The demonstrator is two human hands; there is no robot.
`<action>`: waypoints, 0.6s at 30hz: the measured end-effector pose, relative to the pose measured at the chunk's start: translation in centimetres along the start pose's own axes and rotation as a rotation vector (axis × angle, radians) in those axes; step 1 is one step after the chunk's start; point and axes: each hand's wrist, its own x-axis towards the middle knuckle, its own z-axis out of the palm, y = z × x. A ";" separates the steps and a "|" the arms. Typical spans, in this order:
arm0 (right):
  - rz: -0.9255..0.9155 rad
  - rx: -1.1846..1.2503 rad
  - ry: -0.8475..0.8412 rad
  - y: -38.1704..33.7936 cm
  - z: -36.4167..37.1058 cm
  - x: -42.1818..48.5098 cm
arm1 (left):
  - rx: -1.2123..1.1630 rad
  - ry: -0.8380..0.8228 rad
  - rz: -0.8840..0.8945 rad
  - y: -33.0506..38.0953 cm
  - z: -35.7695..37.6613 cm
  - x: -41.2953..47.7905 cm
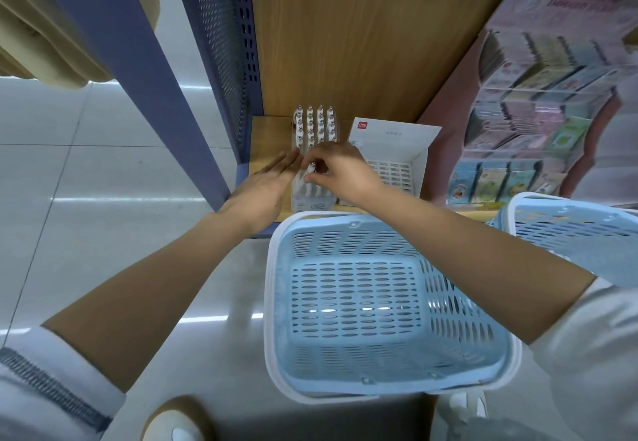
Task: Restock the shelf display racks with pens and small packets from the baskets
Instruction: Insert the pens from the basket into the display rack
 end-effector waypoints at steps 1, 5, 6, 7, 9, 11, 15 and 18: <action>-0.005 -0.004 -0.010 -0.1 -0.2 0.2 | 0.002 -0.001 -0.005 0.0 0.0 0.0; -0.029 -0.071 -0.060 -0.2 -0.9 0.7 | 0.003 -0.009 -0.013 0.0 0.1 -0.1; -0.025 -0.071 -0.063 -0.1 -0.9 0.8 | 0.000 -0.011 -0.014 -0.1 0.2 -0.2; -0.021 -0.070 -0.066 0.0 -0.8 0.8 | -0.001 -0.014 -0.016 -0.2 0.4 -0.1; -0.007 -0.068 -0.072 0.0 -0.4 0.7 | 0.003 -0.023 -0.024 -0.4 0.6 -0.1; 0.007 -0.039 -0.047 -0.2 0.1 0.6 | 0.008 -0.028 -0.033 -0.5 0.7 -0.2; 0.062 0.060 0.063 0.0 0.6 0.2 | 0.011 -0.043 -0.056 -0.6 0.9 -0.2; 0.074 0.019 0.133 0.9 1.4 0.0 | 0.016 -0.046 -0.057 -0.6 1.0 -0.3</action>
